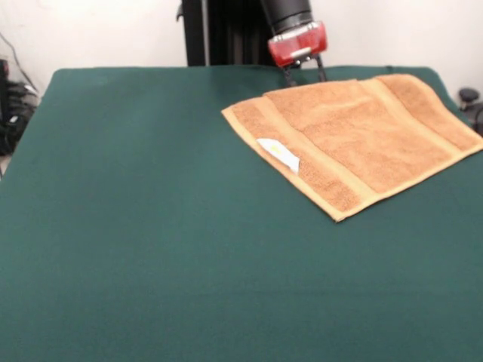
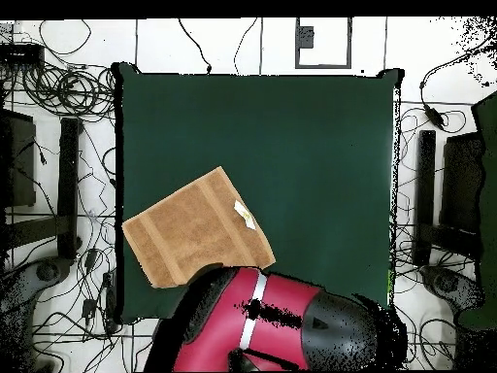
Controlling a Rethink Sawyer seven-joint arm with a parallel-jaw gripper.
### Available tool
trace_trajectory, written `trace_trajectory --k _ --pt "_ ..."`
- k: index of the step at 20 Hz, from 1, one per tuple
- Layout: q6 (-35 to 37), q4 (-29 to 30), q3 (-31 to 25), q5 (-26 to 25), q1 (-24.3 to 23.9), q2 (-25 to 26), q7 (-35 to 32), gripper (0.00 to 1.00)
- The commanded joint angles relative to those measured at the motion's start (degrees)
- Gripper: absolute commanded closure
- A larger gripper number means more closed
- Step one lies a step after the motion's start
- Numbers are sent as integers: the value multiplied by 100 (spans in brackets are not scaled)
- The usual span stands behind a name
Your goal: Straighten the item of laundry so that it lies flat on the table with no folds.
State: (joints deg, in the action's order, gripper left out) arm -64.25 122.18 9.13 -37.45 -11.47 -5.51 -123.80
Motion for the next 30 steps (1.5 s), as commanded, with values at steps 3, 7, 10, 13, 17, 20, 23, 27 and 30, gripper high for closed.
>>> trace_trajectory --k 3,7,10,13,17,20,23,27,30 --pt "2046 -3143 -1484 1849 -123 725 -1026 0" --pt "2470 -3061 -1867 1576 -453 716 -1461 0" --pt "2983 -2964 -2277 1351 -817 724 -1742 0" --pt "3191 -2793 -2436 1557 -945 701 -1687 0" --pt "3249 -2673 -2493 1747 -987 676 -1492 0" --pt "3293 -2668 -2534 1723 -1026 674 -1403 0" --pt "3289 -2612 -2482 1856 -966 611 -1278 0" --pt "3330 -2441 -2400 2205 -865 485 -1204 0" --pt "3478 -2350 -2439 2310 -898 430 -1226 0"
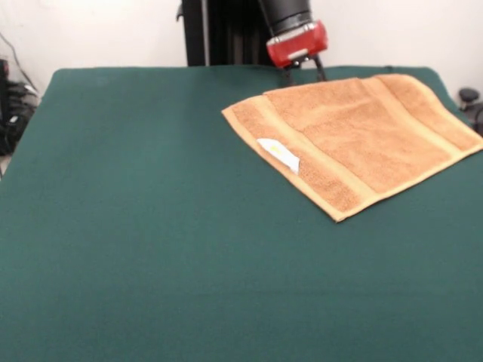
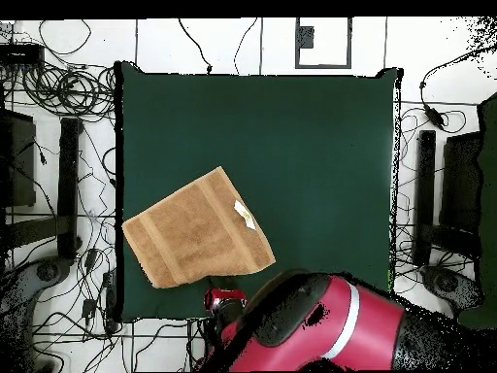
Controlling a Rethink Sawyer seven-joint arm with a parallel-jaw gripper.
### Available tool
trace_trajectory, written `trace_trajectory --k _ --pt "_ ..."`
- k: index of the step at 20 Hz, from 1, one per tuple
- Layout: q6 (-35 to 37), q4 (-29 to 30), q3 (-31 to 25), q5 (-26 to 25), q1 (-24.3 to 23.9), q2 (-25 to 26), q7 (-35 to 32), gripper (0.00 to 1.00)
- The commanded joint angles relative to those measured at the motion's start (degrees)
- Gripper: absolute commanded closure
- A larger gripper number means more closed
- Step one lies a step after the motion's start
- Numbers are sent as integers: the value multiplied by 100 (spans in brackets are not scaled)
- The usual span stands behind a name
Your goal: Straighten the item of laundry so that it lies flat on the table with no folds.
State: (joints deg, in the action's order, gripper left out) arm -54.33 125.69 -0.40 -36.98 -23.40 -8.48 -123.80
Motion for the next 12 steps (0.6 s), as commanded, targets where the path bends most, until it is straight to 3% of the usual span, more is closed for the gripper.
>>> trace_trajectory --k 1,7,12 --pt "2578 -2659 -1510 2316 275 705 -1230 0" --pt "3245 -2402 -1660 2585 162 507 -1163 0" --pt "3391 -2343 -1747 2603 92 482 -1104 0"
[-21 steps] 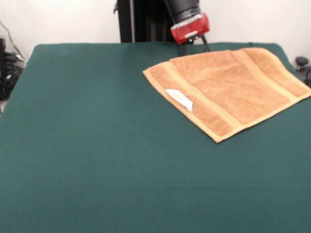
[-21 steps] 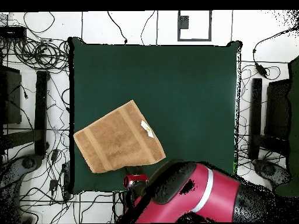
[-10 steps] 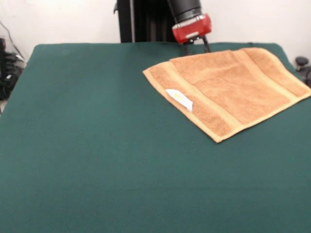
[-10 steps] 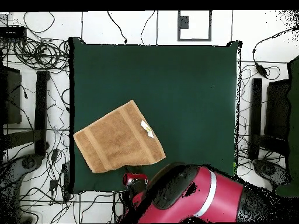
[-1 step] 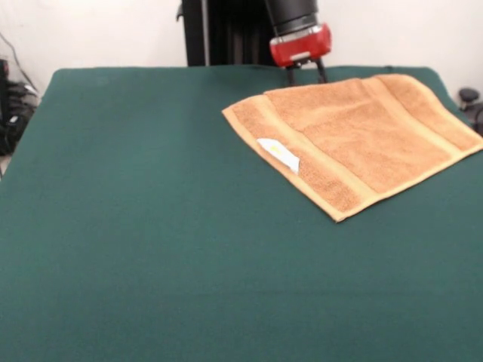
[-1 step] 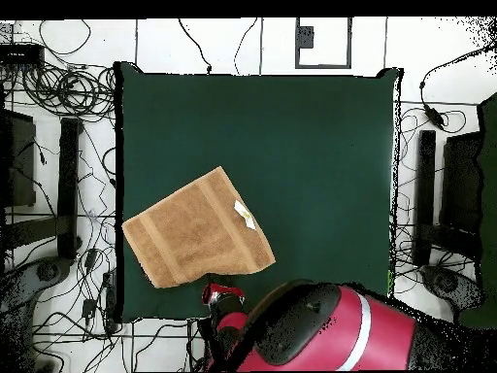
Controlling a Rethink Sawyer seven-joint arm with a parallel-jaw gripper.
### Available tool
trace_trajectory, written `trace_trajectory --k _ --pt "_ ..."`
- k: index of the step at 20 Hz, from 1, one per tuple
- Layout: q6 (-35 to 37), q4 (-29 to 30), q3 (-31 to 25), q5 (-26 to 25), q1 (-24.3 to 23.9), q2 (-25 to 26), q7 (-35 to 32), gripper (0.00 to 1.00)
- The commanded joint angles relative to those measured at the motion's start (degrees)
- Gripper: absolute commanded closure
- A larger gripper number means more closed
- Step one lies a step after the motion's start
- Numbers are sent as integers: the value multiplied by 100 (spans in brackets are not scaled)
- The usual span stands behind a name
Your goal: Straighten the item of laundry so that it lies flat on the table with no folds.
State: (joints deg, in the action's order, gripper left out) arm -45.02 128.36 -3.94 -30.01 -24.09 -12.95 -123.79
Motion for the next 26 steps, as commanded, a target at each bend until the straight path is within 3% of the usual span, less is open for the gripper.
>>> trace_trajectory --k 1,14,26 --pt "2463 -2607 -1412 1884 141 935 -1102 0" --pt "2390 -2639 -1467 1614 56 930 -1047 0" --pt "3054 -2261 -1713 1727 -62 536 -1003 0"
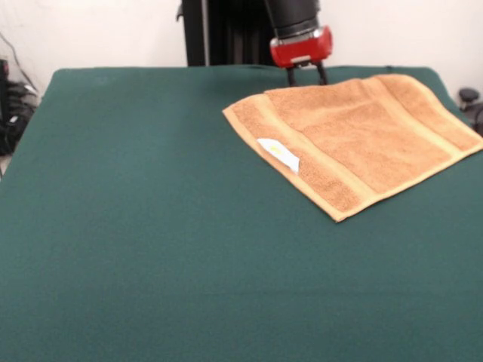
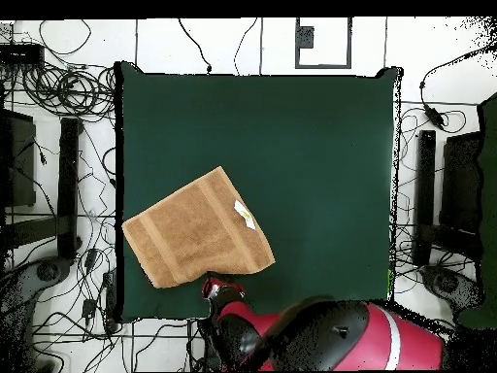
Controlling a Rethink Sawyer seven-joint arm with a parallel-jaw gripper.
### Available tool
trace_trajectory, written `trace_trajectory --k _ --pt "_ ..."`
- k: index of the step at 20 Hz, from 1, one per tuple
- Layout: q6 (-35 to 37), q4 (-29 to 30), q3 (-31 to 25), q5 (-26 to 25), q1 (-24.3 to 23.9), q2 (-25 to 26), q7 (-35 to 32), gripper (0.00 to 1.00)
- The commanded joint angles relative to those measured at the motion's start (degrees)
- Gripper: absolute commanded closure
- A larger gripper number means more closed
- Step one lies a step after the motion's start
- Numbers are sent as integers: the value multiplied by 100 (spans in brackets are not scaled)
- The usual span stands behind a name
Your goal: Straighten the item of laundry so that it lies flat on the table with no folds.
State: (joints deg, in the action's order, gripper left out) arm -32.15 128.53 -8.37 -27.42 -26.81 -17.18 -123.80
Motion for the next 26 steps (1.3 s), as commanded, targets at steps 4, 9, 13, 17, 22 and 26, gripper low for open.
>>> trace_trajectory --k 4,9,13,17,22,26 --pt "1801 -2208 -1340 1469 135 957 -1014 0" --pt "1783 -2211 -1392 1418 63 1002 -968 0" --pt "1780 -2213 -1414 1387 21 1013 -927 0" --pt "1827 -2218 -1455 1358 -29 1020 -896 0" --pt "1868 -2226 -1482 1283 -61 1012 -827 0" --pt "2602 -2040 -1835 1284 -412 880 -666 0"
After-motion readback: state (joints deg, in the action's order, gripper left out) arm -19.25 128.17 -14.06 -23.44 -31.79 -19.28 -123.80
